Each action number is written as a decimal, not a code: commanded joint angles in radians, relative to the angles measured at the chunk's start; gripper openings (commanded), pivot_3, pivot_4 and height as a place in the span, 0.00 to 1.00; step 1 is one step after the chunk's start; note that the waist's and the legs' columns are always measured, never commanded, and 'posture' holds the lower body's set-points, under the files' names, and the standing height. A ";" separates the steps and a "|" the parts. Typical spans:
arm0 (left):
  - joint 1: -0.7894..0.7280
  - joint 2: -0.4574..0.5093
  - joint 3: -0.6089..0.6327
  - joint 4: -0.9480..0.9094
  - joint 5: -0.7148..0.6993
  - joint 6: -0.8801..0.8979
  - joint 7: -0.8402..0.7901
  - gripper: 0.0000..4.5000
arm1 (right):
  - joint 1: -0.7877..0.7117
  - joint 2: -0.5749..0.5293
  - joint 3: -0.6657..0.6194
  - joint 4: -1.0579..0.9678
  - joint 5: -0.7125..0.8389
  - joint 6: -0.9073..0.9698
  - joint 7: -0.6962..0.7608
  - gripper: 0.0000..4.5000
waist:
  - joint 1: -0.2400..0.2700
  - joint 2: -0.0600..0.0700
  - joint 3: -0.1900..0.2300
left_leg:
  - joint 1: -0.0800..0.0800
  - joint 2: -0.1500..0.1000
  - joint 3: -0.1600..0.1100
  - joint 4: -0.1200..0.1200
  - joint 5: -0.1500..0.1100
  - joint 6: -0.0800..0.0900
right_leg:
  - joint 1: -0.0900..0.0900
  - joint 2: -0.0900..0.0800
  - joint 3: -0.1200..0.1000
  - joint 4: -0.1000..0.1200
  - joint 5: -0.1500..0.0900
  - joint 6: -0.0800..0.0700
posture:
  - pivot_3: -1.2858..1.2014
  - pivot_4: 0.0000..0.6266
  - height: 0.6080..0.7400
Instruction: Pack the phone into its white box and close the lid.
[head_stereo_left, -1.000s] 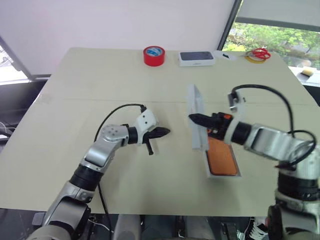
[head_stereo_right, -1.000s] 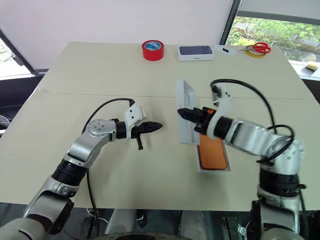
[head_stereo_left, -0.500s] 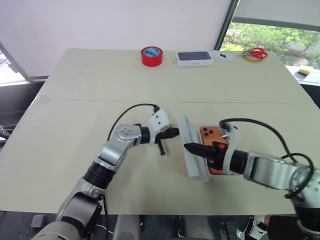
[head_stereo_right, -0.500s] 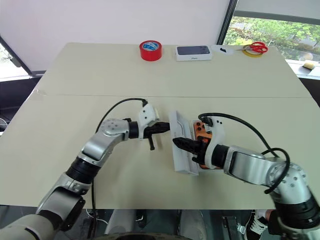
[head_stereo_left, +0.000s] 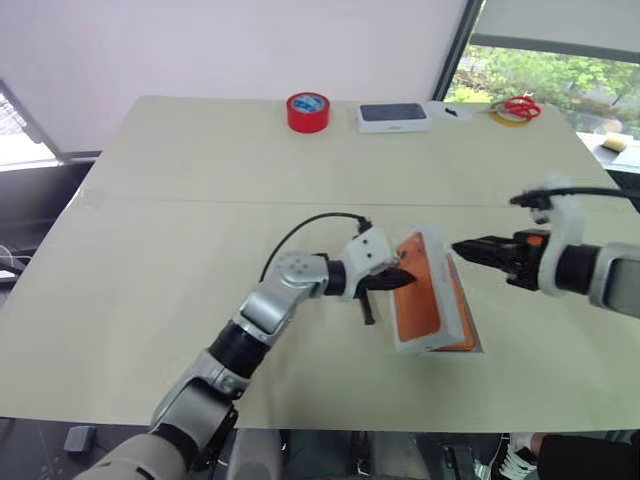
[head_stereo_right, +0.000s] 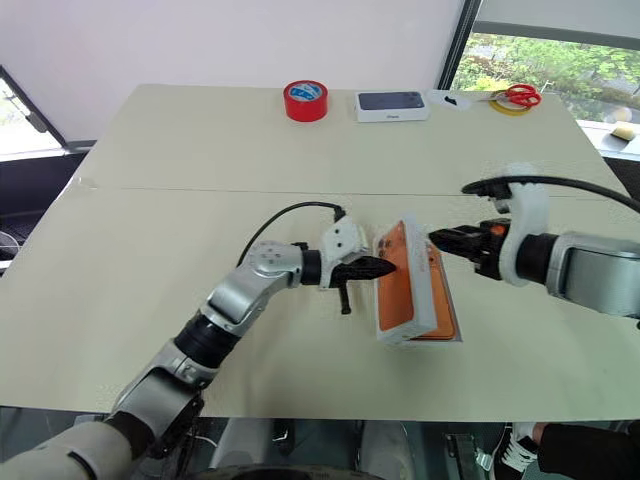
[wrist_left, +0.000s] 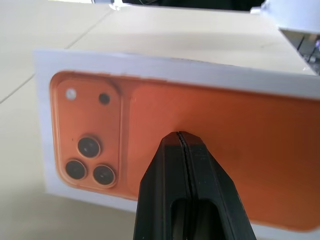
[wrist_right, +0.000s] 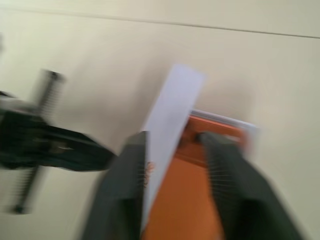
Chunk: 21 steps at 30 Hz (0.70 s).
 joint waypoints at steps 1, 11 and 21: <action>-0.018 -0.026 -0.017 0.015 0.020 -0.020 0.009 0.00 | 0.038 -0.020 -0.027 -0.071 -0.160 0.005 0.081 0.01 | -0.006 0.000 0.000 | 0.000 0.000 0.000 0.000 0.000 0.000 | 0.000 0.000 0.000 0.000 0.000 0.000 | 0.52 0.24 0.93; -0.015 0.003 0.098 -0.042 -0.051 0.046 0.003 0.00 | 0.138 0.038 0.072 -0.185 -0.578 -0.053 0.220 0.01 | -0.007 0.000 0.000 | 0.000 0.000 -0.002 0.000 0.000 0.000 | -0.001 0.000 0.000 0.000 0.000 0.000 | 0.52 0.24 0.93; 0.012 0.226 0.051 -0.150 -0.053 0.178 -0.149 0.00 | 0.126 0.131 0.099 -0.191 -0.732 -0.014 0.312 0.01 | -0.002 0.001 0.000 | 0.000 0.000 -0.002 0.000 0.001 -0.001 | 0.000 0.000 0.000 0.000 0.000 0.000 | 0.52 0.24 0.93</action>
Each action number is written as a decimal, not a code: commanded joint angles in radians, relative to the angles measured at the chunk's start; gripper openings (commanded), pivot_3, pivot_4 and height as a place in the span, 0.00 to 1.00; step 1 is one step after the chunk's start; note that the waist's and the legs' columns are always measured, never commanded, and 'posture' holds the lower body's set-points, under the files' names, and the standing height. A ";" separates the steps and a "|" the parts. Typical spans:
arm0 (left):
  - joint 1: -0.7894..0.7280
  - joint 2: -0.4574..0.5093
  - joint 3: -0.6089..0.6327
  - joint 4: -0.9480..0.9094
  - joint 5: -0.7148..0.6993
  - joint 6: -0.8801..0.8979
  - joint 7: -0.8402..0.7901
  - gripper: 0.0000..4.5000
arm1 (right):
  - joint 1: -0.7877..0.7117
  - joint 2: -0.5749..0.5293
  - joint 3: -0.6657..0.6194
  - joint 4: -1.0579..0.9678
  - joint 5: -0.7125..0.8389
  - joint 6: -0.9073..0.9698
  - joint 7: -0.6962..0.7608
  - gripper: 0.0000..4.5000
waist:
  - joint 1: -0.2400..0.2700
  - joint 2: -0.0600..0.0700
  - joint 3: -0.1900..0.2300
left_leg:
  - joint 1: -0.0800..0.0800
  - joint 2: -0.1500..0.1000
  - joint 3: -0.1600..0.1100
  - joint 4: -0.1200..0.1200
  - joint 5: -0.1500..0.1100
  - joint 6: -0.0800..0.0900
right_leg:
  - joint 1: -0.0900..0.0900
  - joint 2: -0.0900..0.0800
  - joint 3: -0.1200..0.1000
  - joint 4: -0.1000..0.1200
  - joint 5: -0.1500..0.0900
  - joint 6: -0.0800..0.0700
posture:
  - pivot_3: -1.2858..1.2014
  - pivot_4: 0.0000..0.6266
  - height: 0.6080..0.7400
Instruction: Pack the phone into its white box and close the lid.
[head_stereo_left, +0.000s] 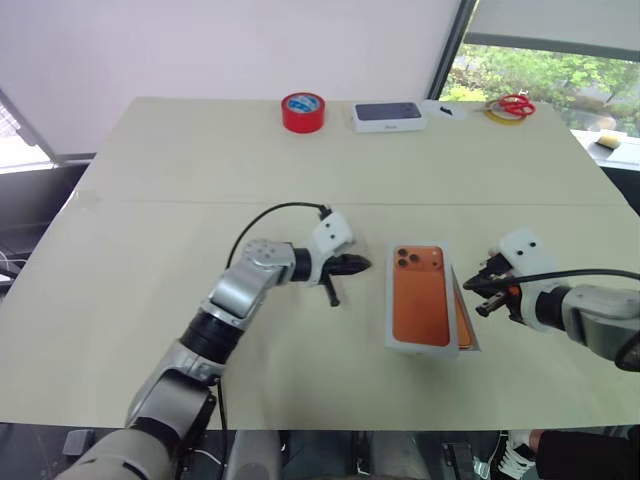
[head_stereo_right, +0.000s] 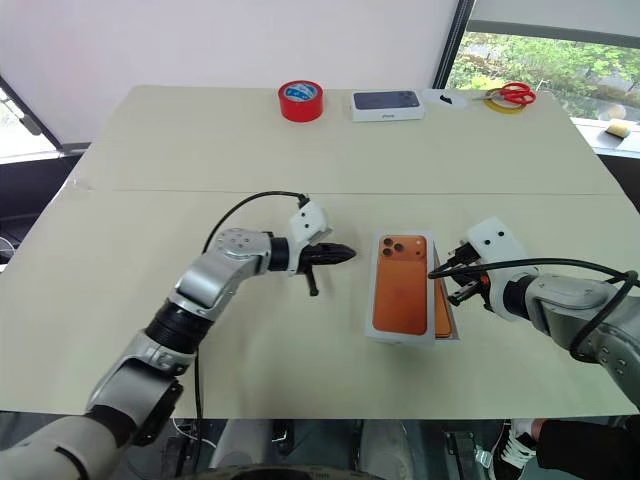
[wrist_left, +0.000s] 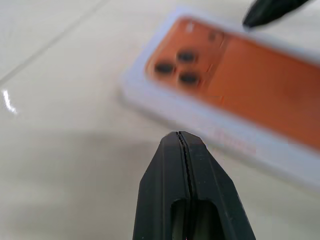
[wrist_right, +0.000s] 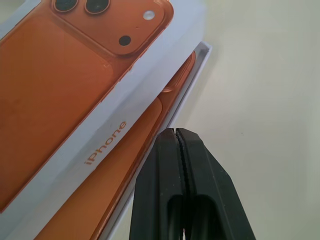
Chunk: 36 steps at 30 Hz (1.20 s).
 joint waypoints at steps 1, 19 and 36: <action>0.006 0.011 -0.067 -0.065 0.003 0.001 -0.056 0.00 | -0.012 0.014 -0.001 -0.033 -0.052 0.009 0.036 0.01 | 0.004 0.000 0.000 | 0.000 0.000 0.000 0.000 0.000 0.000 | 0.001 0.000 0.000 0.000 0.000 0.000 | 0.52 0.24 0.93; -0.043 -0.158 -0.126 0.041 0.008 -0.017 -0.052 0.00 | -0.015 0.077 -0.019 -0.092 -0.184 0.089 0.122 0.01 | 0.000 0.000 0.000 | 0.000 0.000 0.000 0.000 0.000 0.000 | 0.000 0.000 0.000 0.000 0.000 0.000 | 0.52 0.24 0.93; -0.052 -0.205 -0.125 0.075 0.030 -0.028 -0.042 0.00 | 0.004 0.108 -0.053 -0.109 -0.269 0.131 0.176 0.01 | -0.002 0.000 0.000 | 0.000 0.000 -0.001 0.000 0.000 0.001 | 0.000 0.000 0.000 0.000 0.000 0.000 | 0.52 0.24 0.93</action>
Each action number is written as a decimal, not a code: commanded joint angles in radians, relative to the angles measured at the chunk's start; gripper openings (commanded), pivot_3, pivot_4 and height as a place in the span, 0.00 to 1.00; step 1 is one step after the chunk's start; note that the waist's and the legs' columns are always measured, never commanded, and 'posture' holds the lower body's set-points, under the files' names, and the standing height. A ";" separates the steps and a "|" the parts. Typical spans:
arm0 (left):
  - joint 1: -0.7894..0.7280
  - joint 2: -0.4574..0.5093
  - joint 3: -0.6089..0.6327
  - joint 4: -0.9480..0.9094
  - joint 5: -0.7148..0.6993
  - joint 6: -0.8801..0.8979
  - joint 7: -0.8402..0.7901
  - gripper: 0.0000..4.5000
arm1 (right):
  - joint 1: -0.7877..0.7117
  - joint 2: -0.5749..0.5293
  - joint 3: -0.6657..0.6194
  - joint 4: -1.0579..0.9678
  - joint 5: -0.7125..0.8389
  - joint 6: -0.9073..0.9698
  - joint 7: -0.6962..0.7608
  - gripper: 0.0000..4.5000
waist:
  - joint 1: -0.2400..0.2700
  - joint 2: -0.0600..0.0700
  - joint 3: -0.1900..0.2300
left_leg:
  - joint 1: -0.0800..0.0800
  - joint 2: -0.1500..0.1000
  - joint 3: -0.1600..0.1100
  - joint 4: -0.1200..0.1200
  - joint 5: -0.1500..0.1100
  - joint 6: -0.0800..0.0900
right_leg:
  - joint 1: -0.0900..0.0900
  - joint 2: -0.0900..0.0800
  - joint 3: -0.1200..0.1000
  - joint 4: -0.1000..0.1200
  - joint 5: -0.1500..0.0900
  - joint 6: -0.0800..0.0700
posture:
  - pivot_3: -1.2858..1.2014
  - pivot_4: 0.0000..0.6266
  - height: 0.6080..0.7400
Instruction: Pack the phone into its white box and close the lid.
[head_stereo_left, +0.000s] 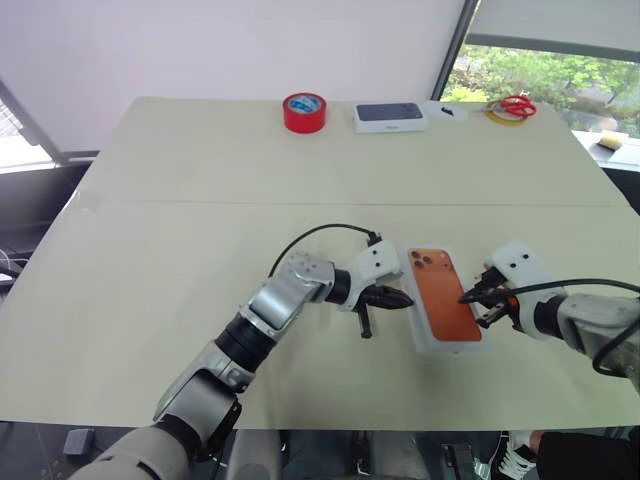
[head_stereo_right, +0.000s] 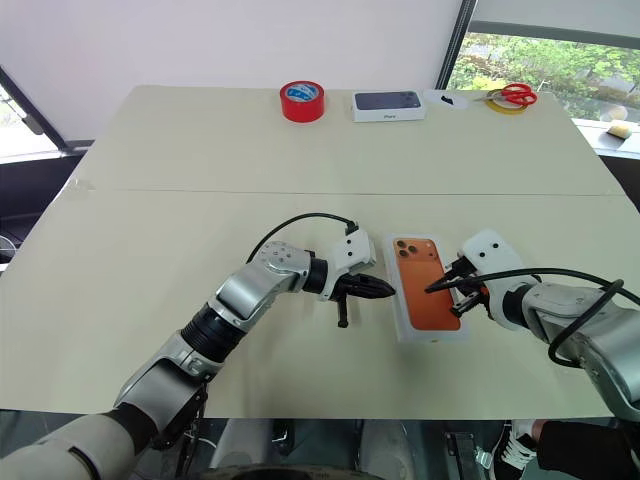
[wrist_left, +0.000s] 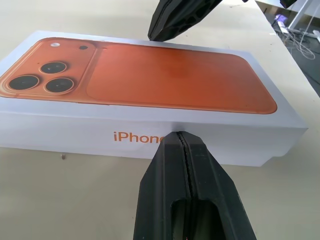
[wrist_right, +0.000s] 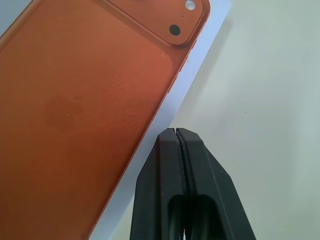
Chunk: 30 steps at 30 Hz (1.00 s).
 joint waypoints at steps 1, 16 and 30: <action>-0.019 -0.008 0.010 -0.013 -0.007 -0.021 0.000 0.00 | 0.002 0.001 -0.045 -0.050 -0.009 -0.002 0.027 0.01 | 0.000 0.000 0.000 | 0.000 0.000 0.000 0.000 0.000 0.000 | 0.000 0.000 0.000 0.000 0.000 0.000 | 0.52 0.24 0.93; -0.083 -0.096 0.017 0.111 0.035 -0.026 0.111 0.00 | 0.276 0.036 -0.182 -0.250 0.007 -0.086 0.221 0.01 | 0.001 -0.001 0.000 | 0.000 -0.001 -0.001 0.000 0.000 0.000 | 0.002 0.000 -0.001 -0.001 0.000 0.000 | 0.52 0.24 0.93; -0.121 0.040 0.229 0.090 -0.018 -0.043 0.130 0.00 | 0.153 0.146 -0.222 -0.128 -0.144 -0.251 0.115 0.01 | -0.003 0.001 0.000 | 0.001 0.000 -0.001 0.000 0.000 0.000 | 0.001 0.000 0.000 0.001 0.000 0.000 | 0.52 0.24 0.93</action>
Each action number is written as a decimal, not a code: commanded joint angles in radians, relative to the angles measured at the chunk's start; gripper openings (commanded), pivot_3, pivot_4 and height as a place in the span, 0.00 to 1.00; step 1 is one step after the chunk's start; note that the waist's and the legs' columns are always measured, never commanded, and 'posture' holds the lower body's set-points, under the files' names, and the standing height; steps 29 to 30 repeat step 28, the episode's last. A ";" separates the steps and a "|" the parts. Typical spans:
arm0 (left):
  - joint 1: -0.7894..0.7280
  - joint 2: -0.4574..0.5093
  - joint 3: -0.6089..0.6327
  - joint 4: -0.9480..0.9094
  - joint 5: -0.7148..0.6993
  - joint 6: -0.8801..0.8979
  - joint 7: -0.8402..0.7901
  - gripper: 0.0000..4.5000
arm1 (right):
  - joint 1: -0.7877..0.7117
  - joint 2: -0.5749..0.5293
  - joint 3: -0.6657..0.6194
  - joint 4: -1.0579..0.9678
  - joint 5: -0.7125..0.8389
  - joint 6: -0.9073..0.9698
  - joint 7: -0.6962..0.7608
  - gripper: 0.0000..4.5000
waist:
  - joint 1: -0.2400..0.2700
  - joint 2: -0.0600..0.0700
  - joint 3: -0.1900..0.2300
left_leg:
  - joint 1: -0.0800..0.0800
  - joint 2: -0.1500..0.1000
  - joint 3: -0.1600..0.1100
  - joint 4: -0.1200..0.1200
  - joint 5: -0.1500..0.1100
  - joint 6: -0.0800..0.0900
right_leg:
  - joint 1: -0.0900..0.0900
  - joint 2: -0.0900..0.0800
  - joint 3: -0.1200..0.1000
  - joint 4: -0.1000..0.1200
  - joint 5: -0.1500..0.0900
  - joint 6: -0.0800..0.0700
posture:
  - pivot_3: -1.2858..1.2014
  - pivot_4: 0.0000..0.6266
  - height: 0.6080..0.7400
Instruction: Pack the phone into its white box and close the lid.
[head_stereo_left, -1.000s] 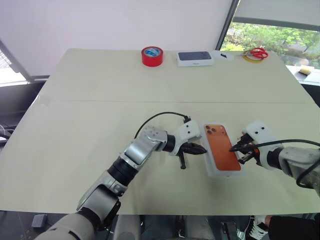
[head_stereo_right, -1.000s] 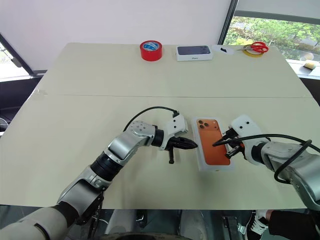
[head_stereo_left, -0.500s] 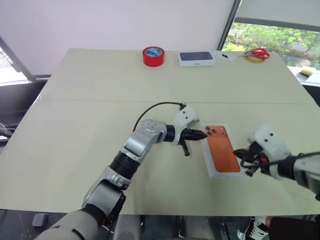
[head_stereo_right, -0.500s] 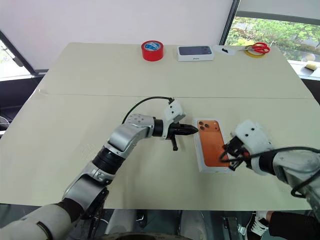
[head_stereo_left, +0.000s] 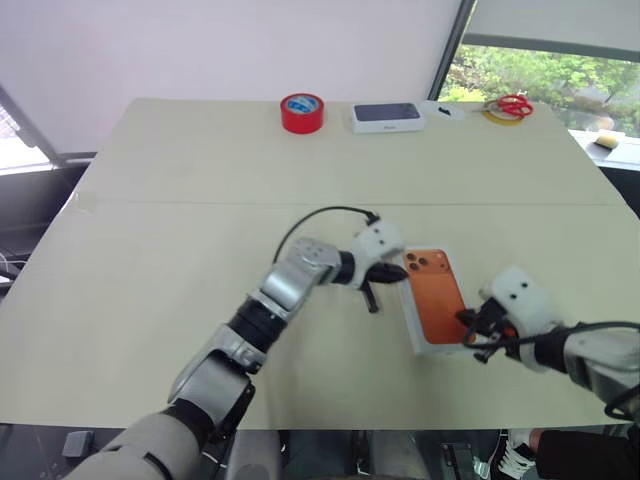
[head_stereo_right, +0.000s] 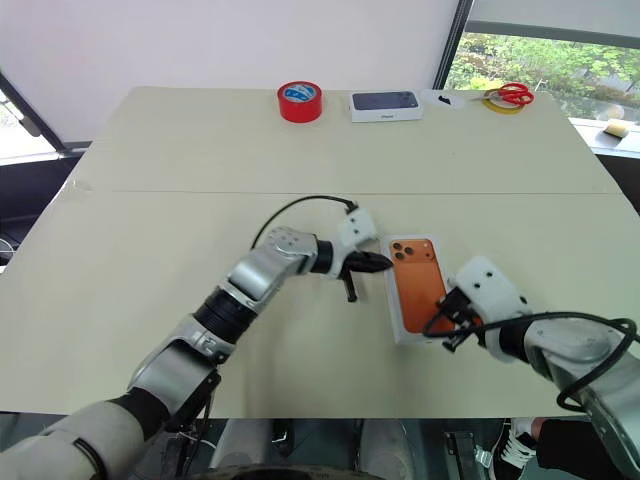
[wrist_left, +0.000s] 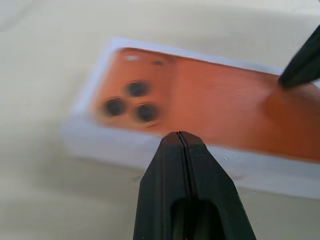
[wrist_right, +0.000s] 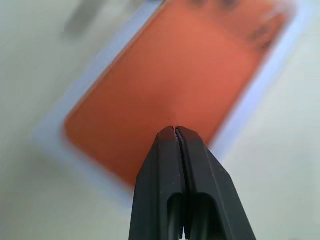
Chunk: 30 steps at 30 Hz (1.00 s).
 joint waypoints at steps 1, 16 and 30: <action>-0.013 0.076 0.131 -0.068 -0.047 -0.038 0.010 0.00 | -0.034 0.027 -0.064 0.052 -0.084 -0.151 -0.011 0.01 | 0.002 0.000 0.000 | 0.000 0.000 0.000 0.000 0.000 0.000 | 0.000 0.000 0.000 0.000 0.000 0.000 | 0.52 0.24 0.93; 0.234 0.420 0.435 -0.160 -0.101 -0.071 0.085 0.00 | -0.149 0.125 -0.087 0.287 -0.051 -0.344 0.128 0.01 | 0.007 0.000 0.000 | 0.000 0.000 0.004 0.000 0.003 -0.004 | 0.001 0.000 0.000 0.000 0.000 0.000 | 0.52 0.24 0.93; 0.409 0.493 0.528 -0.356 -0.178 0.056 0.146 0.00 | -0.190 0.141 -0.012 0.301 -0.032 -0.347 0.183 0.01 | 0.001 0.000 0.000 | 0.000 0.000 0.003 -0.001 0.003 -0.005 | -0.001 -0.001 0.001 0.002 0.000 0.000 | 0.52 0.24 0.93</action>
